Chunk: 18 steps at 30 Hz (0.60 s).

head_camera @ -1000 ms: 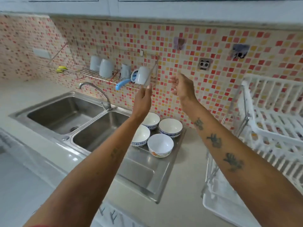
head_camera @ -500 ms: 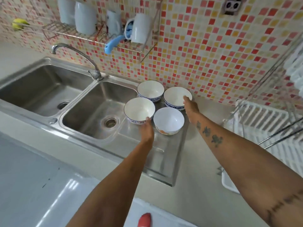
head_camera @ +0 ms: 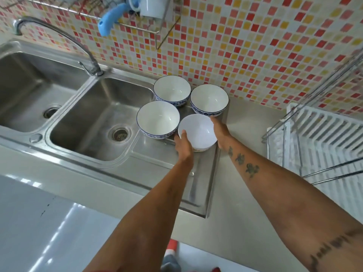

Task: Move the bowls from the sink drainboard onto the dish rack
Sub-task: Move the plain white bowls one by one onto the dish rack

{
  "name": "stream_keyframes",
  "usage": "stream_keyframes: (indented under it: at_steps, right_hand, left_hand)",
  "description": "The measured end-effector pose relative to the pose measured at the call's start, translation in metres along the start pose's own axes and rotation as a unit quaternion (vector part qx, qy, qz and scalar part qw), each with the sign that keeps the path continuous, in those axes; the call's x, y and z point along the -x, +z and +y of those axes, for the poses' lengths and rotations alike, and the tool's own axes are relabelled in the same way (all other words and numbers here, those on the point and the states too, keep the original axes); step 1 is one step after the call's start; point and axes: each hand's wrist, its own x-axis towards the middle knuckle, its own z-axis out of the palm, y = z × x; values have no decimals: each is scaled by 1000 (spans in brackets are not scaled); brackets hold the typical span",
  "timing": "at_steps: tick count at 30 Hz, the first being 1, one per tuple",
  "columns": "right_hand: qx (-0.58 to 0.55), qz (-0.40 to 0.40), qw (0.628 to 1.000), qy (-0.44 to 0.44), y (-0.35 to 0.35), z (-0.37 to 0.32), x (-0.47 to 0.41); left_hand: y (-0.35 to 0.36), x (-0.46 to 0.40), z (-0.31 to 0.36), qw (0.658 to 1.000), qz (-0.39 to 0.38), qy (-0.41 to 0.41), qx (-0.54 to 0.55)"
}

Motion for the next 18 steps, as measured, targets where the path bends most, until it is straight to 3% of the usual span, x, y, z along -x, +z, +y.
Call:
stream_keyframes:
  at_steps: [13,18]
  right_hand:
    - [-70,23,997,-2,-8,-1,29]
    - [-92,42,987,-121,-17,-47,74]
  left_hand:
    - [3,27,3,997,-25,35,68]
    - [20,60,54,982,-38,38,183]
